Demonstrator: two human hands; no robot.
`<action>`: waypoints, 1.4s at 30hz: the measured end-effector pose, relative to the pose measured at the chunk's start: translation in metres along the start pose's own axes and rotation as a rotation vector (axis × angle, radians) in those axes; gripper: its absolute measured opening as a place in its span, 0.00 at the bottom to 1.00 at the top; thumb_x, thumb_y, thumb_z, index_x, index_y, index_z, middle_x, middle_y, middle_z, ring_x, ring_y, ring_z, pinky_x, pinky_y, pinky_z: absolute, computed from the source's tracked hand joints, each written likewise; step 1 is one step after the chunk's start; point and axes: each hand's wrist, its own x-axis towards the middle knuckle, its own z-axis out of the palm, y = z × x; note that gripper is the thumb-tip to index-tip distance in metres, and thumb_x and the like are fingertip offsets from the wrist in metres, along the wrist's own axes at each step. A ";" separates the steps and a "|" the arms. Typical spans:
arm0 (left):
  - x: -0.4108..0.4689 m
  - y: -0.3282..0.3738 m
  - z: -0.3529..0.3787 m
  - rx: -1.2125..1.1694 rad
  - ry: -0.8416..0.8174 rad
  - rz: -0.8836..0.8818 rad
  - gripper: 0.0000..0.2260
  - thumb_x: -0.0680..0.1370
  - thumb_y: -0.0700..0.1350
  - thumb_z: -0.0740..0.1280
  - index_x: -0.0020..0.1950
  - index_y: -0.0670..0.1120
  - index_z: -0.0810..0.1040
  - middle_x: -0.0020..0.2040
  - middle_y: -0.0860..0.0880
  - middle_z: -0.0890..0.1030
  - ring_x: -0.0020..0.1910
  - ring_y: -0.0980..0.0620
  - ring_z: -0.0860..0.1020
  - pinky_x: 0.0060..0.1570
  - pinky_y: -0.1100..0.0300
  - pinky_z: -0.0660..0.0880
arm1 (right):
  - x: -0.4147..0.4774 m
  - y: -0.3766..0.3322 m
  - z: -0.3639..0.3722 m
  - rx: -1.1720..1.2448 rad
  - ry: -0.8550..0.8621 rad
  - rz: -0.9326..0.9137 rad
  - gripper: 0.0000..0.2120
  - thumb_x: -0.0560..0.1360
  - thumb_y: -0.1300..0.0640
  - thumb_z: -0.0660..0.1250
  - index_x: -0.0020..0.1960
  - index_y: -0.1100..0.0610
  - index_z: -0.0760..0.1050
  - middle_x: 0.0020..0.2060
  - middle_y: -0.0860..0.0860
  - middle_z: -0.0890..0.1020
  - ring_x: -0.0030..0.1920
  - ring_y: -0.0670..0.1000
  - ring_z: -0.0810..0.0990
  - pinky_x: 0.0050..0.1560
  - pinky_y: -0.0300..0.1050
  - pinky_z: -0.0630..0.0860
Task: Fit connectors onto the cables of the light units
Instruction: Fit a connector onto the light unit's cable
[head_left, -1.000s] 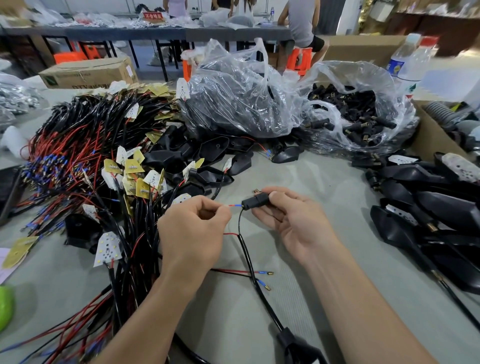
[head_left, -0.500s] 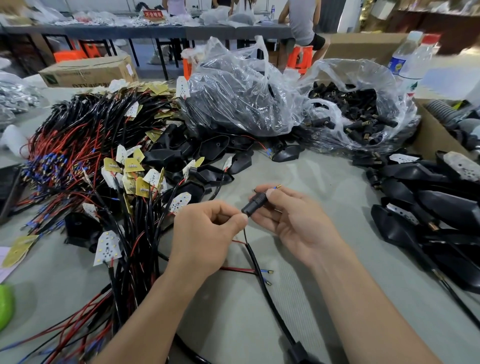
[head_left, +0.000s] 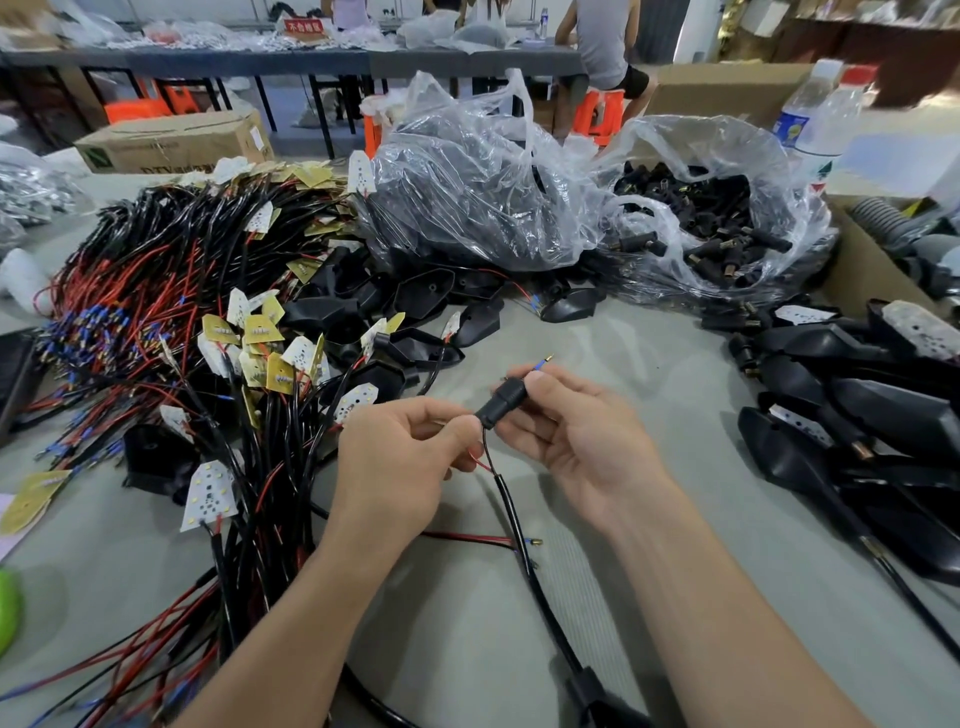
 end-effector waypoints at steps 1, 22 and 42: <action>0.000 0.001 0.000 -0.030 -0.003 -0.002 0.07 0.74 0.40 0.75 0.46 0.52 0.85 0.32 0.48 0.85 0.32 0.51 0.85 0.32 0.64 0.77 | 0.000 0.001 0.000 -0.004 -0.014 0.003 0.10 0.81 0.65 0.64 0.45 0.61 0.83 0.44 0.60 0.87 0.38 0.52 0.87 0.40 0.42 0.83; -0.011 0.001 0.000 0.066 -0.080 0.125 0.17 0.72 0.39 0.78 0.55 0.57 0.84 0.33 0.53 0.86 0.33 0.56 0.85 0.39 0.66 0.78 | -0.003 0.002 0.005 -0.161 0.025 -0.036 0.04 0.79 0.66 0.67 0.48 0.62 0.81 0.33 0.53 0.82 0.28 0.46 0.75 0.32 0.37 0.75; -0.004 0.007 0.009 -0.126 -0.384 -0.116 0.06 0.79 0.37 0.71 0.52 0.45 0.86 0.38 0.42 0.86 0.34 0.51 0.81 0.37 0.63 0.79 | 0.001 -0.005 0.010 0.008 0.240 -0.175 0.14 0.79 0.68 0.64 0.37 0.58 0.78 0.32 0.53 0.84 0.29 0.47 0.74 0.29 0.36 0.72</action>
